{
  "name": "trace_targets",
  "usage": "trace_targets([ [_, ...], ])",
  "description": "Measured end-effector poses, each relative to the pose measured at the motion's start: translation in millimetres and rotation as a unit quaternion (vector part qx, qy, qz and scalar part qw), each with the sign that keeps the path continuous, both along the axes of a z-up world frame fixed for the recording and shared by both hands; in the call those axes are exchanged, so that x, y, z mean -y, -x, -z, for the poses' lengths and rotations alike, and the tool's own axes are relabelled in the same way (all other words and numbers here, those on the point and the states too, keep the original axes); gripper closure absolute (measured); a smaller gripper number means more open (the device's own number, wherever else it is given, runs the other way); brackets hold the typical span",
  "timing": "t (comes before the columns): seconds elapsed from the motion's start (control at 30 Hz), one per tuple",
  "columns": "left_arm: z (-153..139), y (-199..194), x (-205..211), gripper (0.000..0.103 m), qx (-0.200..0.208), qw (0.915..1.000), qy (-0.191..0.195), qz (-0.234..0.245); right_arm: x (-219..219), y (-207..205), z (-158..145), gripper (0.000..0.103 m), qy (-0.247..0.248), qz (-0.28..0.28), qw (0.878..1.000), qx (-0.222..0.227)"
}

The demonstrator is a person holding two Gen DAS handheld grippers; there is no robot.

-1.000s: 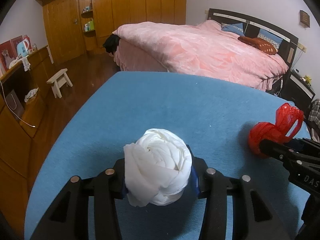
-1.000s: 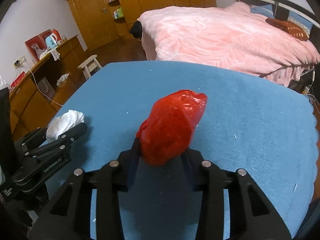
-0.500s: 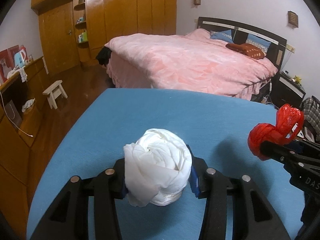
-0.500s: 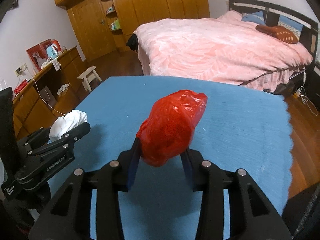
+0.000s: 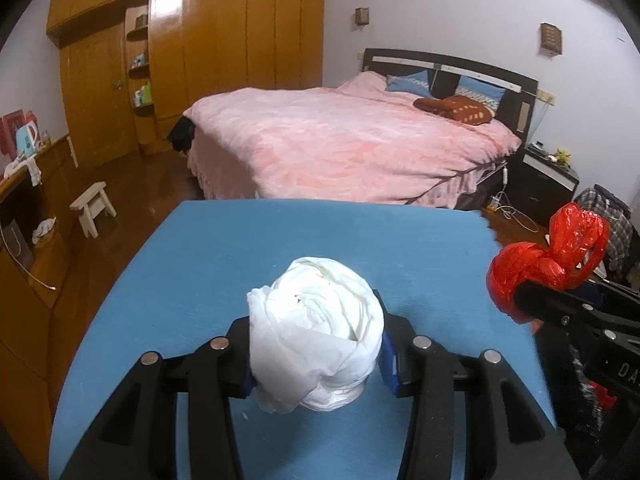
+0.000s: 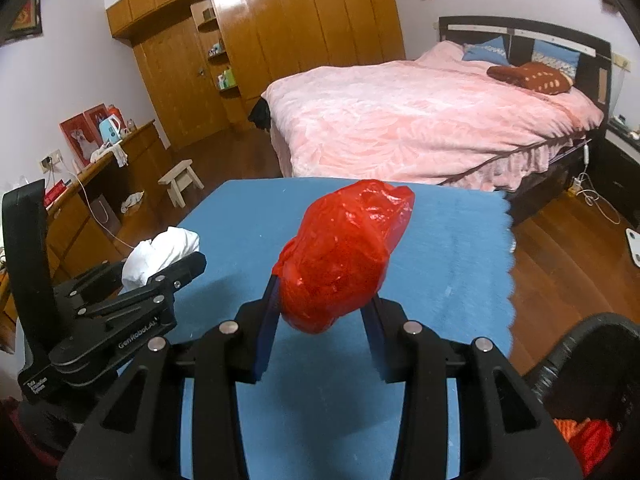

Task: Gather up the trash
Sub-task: 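Carry the tissue and red bag over the bin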

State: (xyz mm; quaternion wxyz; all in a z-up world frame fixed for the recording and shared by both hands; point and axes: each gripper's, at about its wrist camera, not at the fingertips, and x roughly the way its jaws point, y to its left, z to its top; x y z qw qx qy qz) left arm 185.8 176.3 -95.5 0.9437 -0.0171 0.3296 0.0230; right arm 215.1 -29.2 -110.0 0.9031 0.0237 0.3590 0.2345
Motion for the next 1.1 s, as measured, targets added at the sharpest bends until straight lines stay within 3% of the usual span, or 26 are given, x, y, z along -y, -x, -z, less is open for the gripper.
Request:
trace_targets([
  [0.5,-40.3,53.4,63.6,0.057,0.029,0.9981,0.003,0.053,79.0,74.1,-31.1,0.065,0.0,0.038,0.999,0.022],
  [1.1,-66.8,94.4,164.6,0.057,0.06,0.9878,0.005,0.144,165.1,144.6,-59.5,0.064,-0.003,0.106,0.992,0.065],
])
